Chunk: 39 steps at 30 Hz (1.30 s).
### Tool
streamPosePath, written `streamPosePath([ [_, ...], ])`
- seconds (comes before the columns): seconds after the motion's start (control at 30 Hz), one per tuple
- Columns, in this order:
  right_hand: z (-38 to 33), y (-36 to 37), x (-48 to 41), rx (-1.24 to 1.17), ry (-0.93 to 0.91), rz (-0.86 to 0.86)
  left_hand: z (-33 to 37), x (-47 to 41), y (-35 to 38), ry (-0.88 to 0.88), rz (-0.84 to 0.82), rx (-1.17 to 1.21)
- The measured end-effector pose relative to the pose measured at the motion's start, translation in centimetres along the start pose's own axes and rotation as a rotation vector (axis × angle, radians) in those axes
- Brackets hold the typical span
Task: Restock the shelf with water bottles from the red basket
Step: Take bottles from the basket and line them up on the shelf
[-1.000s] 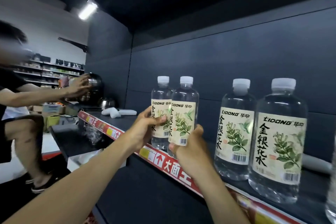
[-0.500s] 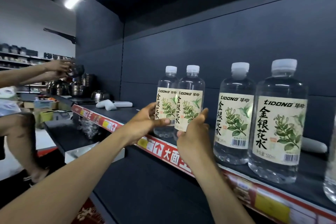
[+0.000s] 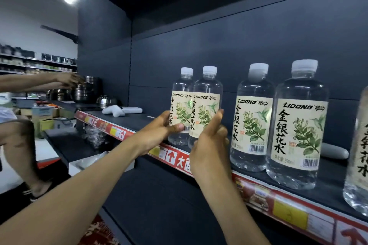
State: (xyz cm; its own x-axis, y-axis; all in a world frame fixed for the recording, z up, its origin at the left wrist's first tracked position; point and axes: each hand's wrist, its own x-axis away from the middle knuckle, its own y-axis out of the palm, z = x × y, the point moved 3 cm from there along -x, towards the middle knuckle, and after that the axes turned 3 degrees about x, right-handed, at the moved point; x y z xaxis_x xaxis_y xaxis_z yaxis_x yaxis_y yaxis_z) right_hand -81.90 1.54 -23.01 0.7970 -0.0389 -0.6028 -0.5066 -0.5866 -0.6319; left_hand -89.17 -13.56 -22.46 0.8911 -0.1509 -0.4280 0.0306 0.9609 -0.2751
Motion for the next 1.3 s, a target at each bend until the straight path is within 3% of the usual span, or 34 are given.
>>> streamPosePath([
  [0.27, -0.3, -0.4, 0.8, 0.032, 0.031, -0.005, 0.3, 0.5, 0.8, -0.048, -0.013, -0.217],
  [0.4, -1.2, -0.4, 3.7, 0.149, -0.134, -0.028, 0.3, 4.3, -0.5, -0.022, 0.146, -0.651],
  [0.57, -2.6, 2.9, 9.2, 0.171, -0.313, -0.108, 0.3, 16.4, -2.7, -0.062, 0.302, -1.28],
  [0.77, -6.8, 9.1, 20.1, 0.062, -0.493, -0.46, -0.9, 36.3, -5.8, -0.421, 0.35, -1.548],
  [0.97, -14.3, 13.3, 35.3, -0.099, -0.793, -0.71, -1.3, 57.1, -7.0, -0.964, 0.558, -1.448],
  [1.1, -18.5, 14.7, 46.8, -0.142, -0.998, -0.986, -2.4, 70.5, -6.1, -1.319, 0.691, -1.271],
  [1.3, -23.3, 17.6, 61.8, -0.136, -1.167, -1.24, -6.8, 87.9, -2.6, -1.63, 0.876, -0.897],
])
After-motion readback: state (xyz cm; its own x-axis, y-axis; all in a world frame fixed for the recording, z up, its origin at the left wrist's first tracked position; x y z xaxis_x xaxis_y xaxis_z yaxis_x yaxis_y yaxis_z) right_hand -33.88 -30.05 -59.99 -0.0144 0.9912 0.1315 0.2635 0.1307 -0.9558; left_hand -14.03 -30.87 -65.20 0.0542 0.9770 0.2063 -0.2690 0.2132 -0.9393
